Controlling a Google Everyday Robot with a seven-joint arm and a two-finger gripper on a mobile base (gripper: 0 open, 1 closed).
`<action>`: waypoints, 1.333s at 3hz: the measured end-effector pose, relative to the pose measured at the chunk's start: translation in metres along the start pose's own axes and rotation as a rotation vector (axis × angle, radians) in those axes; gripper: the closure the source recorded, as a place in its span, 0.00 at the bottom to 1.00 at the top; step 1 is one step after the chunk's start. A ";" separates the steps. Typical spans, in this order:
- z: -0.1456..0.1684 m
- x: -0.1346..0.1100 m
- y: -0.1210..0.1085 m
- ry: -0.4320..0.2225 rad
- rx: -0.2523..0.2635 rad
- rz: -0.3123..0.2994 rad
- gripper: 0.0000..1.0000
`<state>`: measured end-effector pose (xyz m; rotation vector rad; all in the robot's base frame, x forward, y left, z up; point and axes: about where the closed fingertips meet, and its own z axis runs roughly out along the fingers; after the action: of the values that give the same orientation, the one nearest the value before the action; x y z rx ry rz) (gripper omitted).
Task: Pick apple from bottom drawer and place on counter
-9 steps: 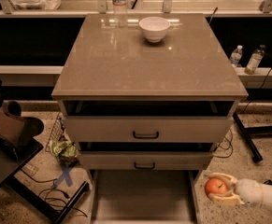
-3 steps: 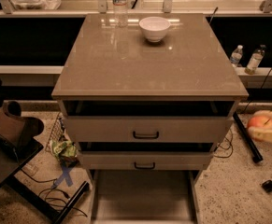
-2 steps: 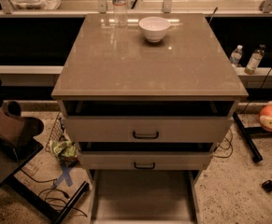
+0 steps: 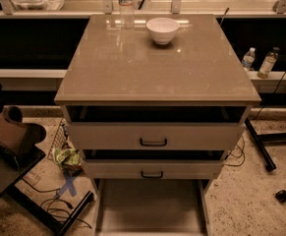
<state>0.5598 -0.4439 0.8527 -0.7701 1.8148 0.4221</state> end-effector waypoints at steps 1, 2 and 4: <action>0.014 -0.049 0.006 -0.076 -0.025 -0.047 1.00; 0.050 -0.104 0.030 -0.183 -0.124 -0.067 1.00; 0.085 -0.122 0.031 -0.171 -0.135 -0.048 1.00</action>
Offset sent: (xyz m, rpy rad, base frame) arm 0.0526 0.1355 0.1168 0.1873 -0.2011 0.2566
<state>0.6255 -0.3323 0.9317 -0.8424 1.6181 0.5664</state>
